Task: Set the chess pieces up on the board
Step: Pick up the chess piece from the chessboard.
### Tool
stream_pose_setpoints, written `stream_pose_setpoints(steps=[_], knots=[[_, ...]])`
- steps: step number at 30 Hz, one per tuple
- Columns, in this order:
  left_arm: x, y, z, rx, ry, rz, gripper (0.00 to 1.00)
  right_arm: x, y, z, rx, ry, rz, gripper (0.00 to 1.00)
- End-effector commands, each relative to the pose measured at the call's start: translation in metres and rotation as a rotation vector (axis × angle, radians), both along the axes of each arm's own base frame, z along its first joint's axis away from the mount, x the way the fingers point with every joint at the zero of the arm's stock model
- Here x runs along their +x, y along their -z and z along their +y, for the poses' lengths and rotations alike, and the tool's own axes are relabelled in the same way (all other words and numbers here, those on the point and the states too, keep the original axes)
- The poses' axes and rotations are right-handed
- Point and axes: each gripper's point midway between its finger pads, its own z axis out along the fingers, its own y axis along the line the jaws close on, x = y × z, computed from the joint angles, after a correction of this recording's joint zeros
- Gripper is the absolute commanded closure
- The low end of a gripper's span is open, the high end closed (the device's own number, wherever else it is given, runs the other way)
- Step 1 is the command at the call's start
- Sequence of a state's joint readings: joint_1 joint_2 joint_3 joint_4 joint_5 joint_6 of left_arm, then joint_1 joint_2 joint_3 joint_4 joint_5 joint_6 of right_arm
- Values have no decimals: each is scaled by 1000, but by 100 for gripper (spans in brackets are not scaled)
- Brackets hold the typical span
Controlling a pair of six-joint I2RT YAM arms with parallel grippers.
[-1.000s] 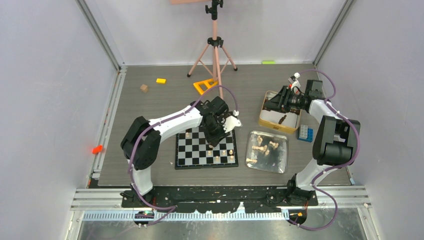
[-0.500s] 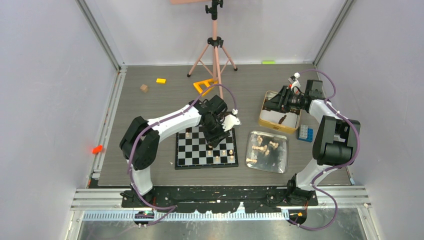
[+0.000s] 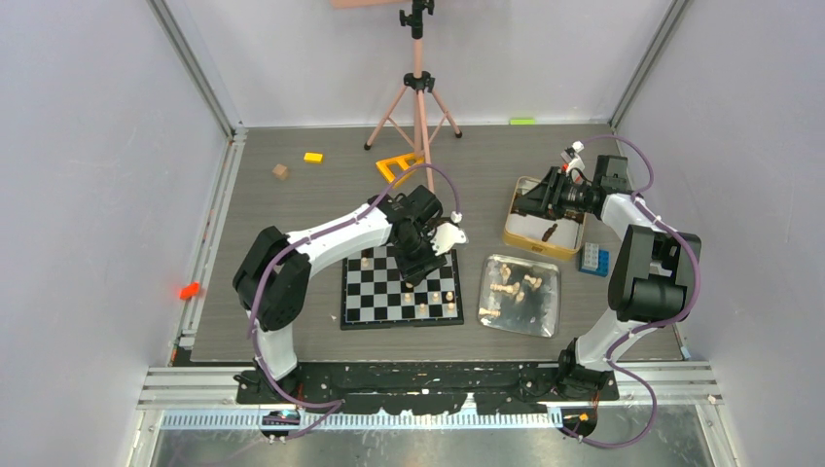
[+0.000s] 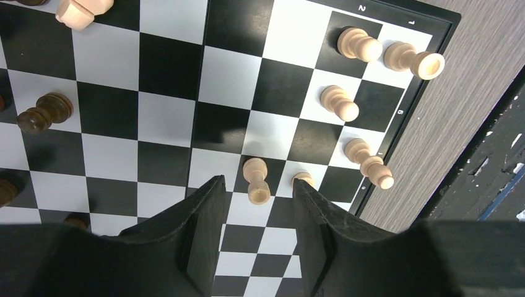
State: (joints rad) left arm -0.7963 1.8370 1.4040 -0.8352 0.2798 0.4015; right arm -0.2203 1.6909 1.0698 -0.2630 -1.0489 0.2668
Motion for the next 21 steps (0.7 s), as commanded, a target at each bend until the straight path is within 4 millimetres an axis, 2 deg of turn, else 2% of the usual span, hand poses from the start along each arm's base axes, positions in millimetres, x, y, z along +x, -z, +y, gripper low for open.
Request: stream_pose_setpoints(steps=[1,12,21], knots=[[4,2,2,10,5,-10,54,9,-20,-4,-22,-3,-81,54],[0,14,8,44,8,12,57,10,-18,-4,-21,-4,-76,55],[-4,21,11,63,11,35,69,9,-18,-4,-22,-3,-75,54]])
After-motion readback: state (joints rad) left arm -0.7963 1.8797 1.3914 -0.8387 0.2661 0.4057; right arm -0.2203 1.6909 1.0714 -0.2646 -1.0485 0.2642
